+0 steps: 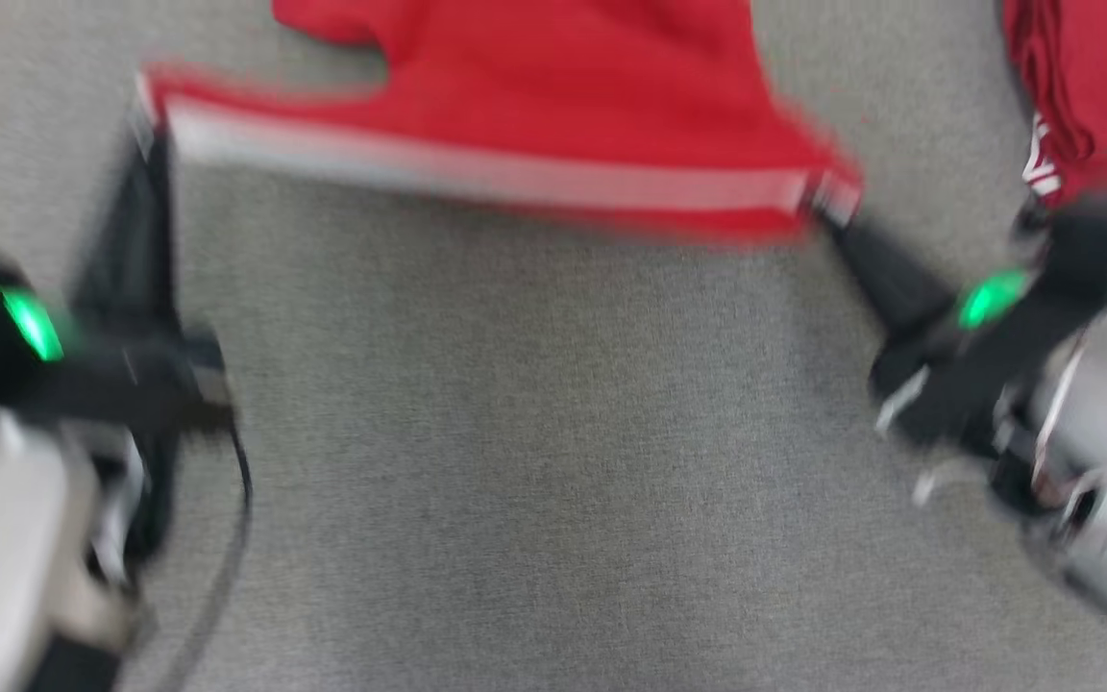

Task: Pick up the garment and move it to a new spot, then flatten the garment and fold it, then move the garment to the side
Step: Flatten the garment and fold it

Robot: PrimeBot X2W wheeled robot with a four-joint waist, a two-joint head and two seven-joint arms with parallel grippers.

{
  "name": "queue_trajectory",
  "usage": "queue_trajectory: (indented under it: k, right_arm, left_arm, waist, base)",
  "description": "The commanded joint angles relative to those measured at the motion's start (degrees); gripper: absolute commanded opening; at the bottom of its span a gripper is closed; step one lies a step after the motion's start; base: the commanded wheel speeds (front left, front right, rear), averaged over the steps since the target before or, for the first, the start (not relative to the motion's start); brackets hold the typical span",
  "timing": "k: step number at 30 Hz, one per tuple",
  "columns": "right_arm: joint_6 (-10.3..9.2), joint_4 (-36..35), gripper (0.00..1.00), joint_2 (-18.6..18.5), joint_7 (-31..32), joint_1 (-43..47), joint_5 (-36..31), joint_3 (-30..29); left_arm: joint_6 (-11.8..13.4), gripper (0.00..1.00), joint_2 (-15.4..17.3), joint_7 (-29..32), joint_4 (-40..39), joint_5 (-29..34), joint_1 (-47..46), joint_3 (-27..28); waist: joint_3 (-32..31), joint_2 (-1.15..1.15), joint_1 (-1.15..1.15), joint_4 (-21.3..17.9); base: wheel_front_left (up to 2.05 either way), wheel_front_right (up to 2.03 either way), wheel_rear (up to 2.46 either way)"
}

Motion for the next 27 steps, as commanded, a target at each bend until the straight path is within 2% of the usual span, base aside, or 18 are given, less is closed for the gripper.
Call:
queue_trajectory:
  k: [1, 3, 9, 12, 16, 22, 27]
  right_arm:
    - [0.08, -0.6, 0.00, -0.1, -0.2, 2.0, -0.5, -0.4]
    - [0.08, -1.2, 0.00, -0.6, -0.2, 6.6, -1.5, -0.3]
    - [0.07, -1.0, 0.00, -2.0, -0.2, 19.0, -3.2, -2.3]
    - [-0.01, -1.1, 0.00, -1.3, -0.2, 24.7, -3.2, -3.0]
    - [-0.02, -1.3, 0.00, -0.6, -0.3, 30.7, -3.5, -2.7]
    - [-0.01, -3.5, 0.00, 0.1, -0.3, 39.4, -2.7, -3.3]
    - [-0.01, -5.5, 0.00, 0.4, -0.3, 44.0, -2.4, -4.7]
  left_arm:
    - [0.1, 0.00, -0.1, -0.2, -0.4, 0.6, 3.1, 0.4]
    - [0.7, 0.00, -1.5, -0.2, -1.3, 0.1, 8.7, 2.1]
    - [-0.6, 0.00, -5.5, -0.2, -0.1, 1.6, 22.5, 4.7]
    - [-1.2, 0.00, -8.1, -0.2, 1.8, 2.3, 27.4, 5.9]
    - [-2.0, 0.00, -11.1, -0.2, 4.1, 3.6, 32.8, 8.9]
    - [-2.6, 0.00, -13.2, -0.2, 6.1, 9.5, 38.7, 11.2]
    - [-3.0, 0.00, -14.5, -0.2, 5.9, 11.1, 40.0, 13.2]
  waist:
    - [-3.3, 0.01, 0.01, 0.7]
    - [-4.8, 0.01, 0.01, 1.1]
    - [-9.2, 0.01, 0.01, 3.0]
    - [-11.3, 0.01, 0.01, 3.4]
    - [-13.9, 0.01, 0.01, 3.4]
    - [-16.8, 0.01, 0.01, 3.4]
    - [-16.7, 0.01, 0.01, 3.6]
  base:
    - [0.00, 0.00, 0.00]
    - [0.00, 0.00, 0.00]
    - [0.00, 0.00, 0.00]
    - [0.00, 0.00, 0.00]
    - [0.00, 0.00, 0.00]
    - [0.00, 0.00, 0.00]
    - [0.00, 0.00, 0.00]
